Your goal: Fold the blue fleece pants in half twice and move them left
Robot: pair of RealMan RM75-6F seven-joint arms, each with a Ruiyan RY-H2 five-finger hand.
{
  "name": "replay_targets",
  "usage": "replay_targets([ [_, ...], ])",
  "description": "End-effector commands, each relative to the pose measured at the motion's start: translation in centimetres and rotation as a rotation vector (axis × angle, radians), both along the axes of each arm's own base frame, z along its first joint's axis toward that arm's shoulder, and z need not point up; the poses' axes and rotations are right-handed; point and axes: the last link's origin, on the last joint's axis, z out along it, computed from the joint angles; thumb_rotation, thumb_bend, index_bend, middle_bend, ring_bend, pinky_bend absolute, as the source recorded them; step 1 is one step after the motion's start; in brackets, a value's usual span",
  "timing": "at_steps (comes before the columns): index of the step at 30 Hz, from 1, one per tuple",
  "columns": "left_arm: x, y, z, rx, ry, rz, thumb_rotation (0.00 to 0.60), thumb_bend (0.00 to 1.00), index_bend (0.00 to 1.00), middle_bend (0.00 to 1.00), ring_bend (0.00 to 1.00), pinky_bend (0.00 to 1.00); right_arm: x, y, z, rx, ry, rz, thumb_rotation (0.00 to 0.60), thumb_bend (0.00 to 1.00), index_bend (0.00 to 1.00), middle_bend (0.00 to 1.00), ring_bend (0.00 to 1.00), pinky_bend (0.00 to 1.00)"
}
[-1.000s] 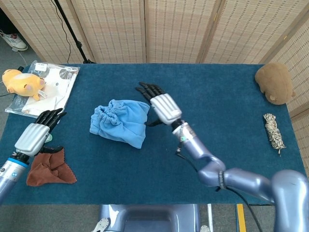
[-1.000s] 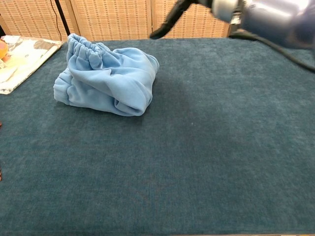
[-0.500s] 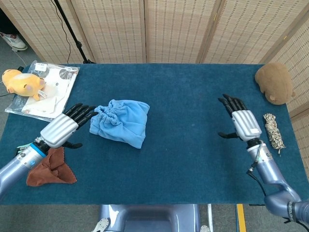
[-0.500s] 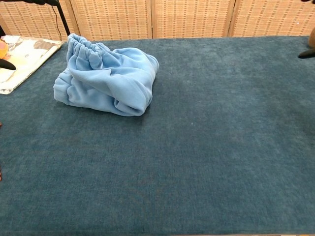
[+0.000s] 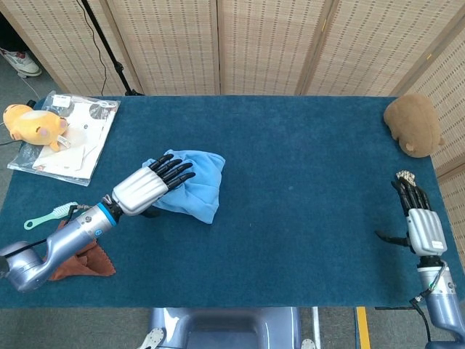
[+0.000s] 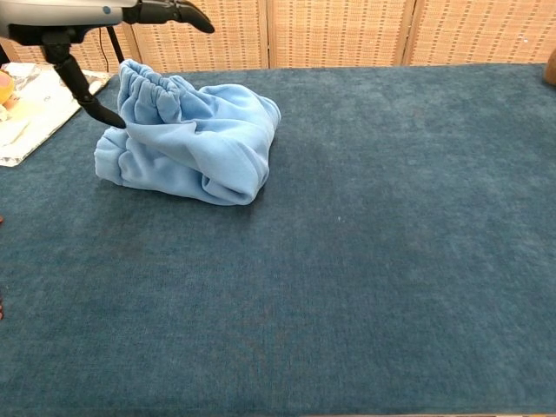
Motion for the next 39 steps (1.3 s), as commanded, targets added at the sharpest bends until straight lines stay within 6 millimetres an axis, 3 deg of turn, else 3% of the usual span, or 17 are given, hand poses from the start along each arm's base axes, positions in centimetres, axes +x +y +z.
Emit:
replay_targets([
  [1,1.4,0.5,-1.0,-0.006,0.01,-0.034,0.6,0.08,0.0,0.0,0.0,0.0,-0.2,0.9,-0.5,-0.002,-0.022,0.007,0.6,0.0,0.0,0.0,0.0,0.0],
  [6,0.9,0.5,-1.8,-0.002,0.094,-0.04,0.6,0.08,0.0,0.0,0.0,0.0,0.6,1.2,-0.6,-0.009,-0.039,0.037,0.6,0.0,0.0,0.0,0.0,0.0],
  [14,-4.0,0.7,-2.2,-0.002,0.151,0.099,0.6,0.08,0.0,0.0,0.0,0.0,0.4,0.5,0.0,0.008,-0.016,0.043,0.6,0.0,0.0,0.0,0.0,0.0],
  [22,-7.5,1.2,-1.5,0.04,0.125,0.158,0.6,0.08,0.0,0.0,0.0,0.0,0.2,0.3,-0.1,0.016,-0.018,0.044,0.6,0.0,0.0,0.0,0.0,0.0],
  [27,-9.6,1.3,-2.3,0.041,0.112,0.195,0.6,0.08,0.0,0.0,0.0,0.0,0.3,0.4,0.1,0.013,-0.024,0.053,0.6,0.0,0.0,0.0,0.0,0.0],
  [39,-10.8,2.0,-5.3,0.105,0.066,0.156,0.6,0.08,0.0,0.0,0.0,0.0,0.6,0.4,0.2,0.008,-0.038,0.069,0.6,0.0,0.0,0.0,0.0,0.0],
])
